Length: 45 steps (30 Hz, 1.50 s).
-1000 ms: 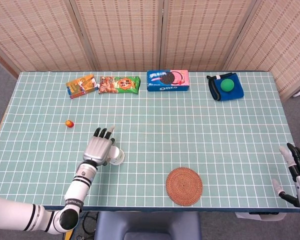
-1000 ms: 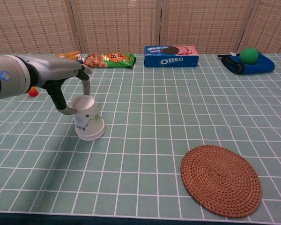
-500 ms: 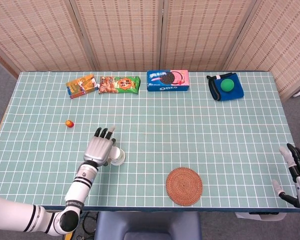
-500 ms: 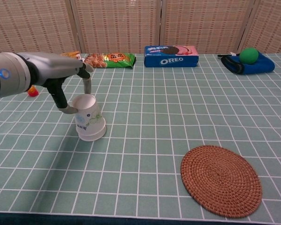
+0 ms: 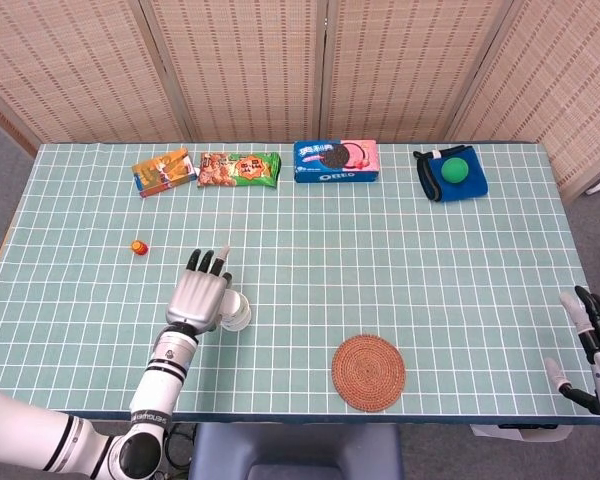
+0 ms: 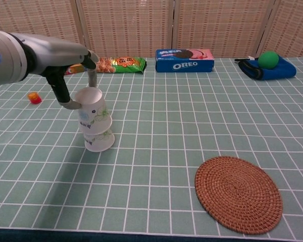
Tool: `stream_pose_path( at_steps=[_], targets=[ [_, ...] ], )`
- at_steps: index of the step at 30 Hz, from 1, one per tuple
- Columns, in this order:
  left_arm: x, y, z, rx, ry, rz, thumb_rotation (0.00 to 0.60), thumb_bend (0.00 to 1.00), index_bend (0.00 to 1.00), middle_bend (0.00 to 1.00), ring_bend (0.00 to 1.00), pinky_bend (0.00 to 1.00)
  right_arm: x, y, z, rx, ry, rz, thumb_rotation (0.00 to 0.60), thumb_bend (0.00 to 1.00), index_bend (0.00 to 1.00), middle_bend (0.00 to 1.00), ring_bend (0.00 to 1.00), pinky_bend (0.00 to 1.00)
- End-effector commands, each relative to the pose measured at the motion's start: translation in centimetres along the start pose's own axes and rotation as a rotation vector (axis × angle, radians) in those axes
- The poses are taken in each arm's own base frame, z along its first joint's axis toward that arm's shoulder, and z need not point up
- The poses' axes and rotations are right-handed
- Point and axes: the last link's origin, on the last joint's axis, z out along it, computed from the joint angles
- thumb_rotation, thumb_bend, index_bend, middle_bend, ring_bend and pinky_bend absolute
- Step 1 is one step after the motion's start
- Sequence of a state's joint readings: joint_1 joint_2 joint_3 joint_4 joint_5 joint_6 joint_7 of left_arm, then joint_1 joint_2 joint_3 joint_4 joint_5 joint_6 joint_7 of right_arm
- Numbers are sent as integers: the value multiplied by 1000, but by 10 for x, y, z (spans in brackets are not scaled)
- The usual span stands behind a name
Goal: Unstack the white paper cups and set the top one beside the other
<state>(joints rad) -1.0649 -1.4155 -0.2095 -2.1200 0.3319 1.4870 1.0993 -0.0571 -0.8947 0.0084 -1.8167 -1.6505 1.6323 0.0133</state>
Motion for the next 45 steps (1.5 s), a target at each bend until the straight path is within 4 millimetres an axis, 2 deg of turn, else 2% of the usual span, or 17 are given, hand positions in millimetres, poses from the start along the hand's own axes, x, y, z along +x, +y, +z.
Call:
stream_pose_path(
  at_steps=[1, 11, 23, 33, 41, 45],
  targets=[
    [9, 0, -6, 13, 9, 6, 600, 295, 466, 0, 0, 0, -1, 0, 1, -1, -2, -2, 600, 310, 8, 0, 0, 0],
    [30, -2, -21, 39, 26, 4, 600, 295, 466, 0, 0, 0, -1, 0, 2, -7, 0, -7, 600, 310, 8, 0, 0, 0],
    [41, -21, -31, 85, 39, -3, 600, 295, 466, 0, 0, 0, -2, -1, 1, -15, 13, -15, 600, 310, 8, 0, 0, 0],
    [29, -51, -37, 130, 36, -28, 600, 295, 466, 0, 0, 0, -3, -1, 2, -14, 2, -19, 600, 310, 8, 0, 0, 0],
    [6, -73, -34, 149, 32, -73, 600, 295, 467, 0, 0, 0, -3, -1, -1, -13, -3, -19, 600, 311, 7, 0, 0, 0],
    [-5, -78, -29, 139, 16, -106, 600, 295, 469, 0, 0, 0, -2, 0, -2, -15, 2, -16, 600, 310, 7, 0, 0, 0]
  ],
)
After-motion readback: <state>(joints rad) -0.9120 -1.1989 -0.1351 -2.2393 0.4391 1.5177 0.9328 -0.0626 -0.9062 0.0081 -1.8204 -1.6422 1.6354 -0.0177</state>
